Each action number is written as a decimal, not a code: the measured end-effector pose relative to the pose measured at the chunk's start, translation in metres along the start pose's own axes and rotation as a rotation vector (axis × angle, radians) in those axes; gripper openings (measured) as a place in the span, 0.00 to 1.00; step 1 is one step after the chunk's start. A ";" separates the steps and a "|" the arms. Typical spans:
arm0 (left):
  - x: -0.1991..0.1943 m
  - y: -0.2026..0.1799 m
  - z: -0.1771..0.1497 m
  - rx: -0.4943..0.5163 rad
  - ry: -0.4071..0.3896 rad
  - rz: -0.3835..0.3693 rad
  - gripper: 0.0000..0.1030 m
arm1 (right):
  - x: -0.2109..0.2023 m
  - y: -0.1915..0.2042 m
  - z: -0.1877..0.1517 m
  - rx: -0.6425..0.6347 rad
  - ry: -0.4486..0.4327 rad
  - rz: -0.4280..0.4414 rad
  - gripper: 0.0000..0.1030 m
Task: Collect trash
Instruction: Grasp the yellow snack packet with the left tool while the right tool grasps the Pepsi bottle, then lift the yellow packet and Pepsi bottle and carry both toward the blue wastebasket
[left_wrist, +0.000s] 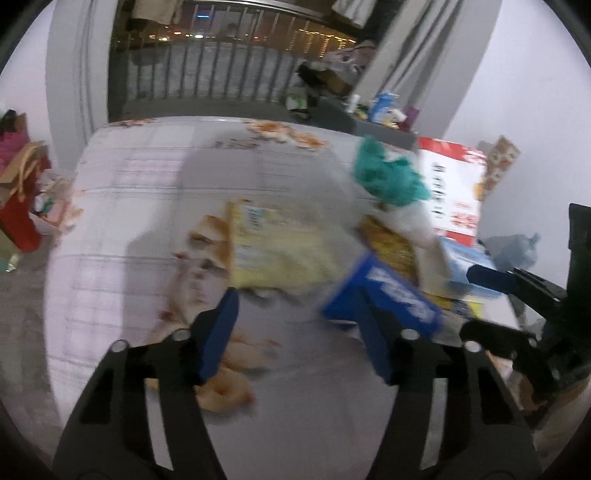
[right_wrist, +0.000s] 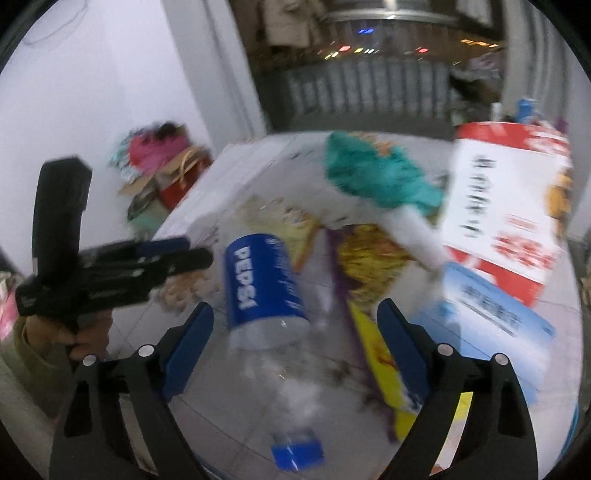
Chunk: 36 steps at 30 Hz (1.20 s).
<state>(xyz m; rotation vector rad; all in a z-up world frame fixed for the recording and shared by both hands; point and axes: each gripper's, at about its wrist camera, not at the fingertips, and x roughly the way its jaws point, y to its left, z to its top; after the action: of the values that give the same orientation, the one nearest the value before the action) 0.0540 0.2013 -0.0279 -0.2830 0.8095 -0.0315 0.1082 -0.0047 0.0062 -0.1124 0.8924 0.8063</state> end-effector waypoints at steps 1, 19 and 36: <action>0.004 0.008 0.004 0.001 -0.001 0.023 0.49 | 0.005 0.002 0.003 -0.007 0.012 0.008 0.83; 0.078 0.038 0.082 0.137 0.051 0.032 0.22 | 0.022 -0.004 -0.015 0.096 0.201 -0.001 0.60; 0.049 -0.008 -0.002 0.259 0.216 -0.002 0.16 | -0.043 -0.034 -0.081 0.298 0.171 -0.124 0.59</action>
<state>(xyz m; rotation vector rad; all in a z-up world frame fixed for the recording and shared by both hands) 0.0868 0.1864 -0.0619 -0.0346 1.0086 -0.1700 0.0629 -0.0857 -0.0222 0.0251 1.1467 0.5464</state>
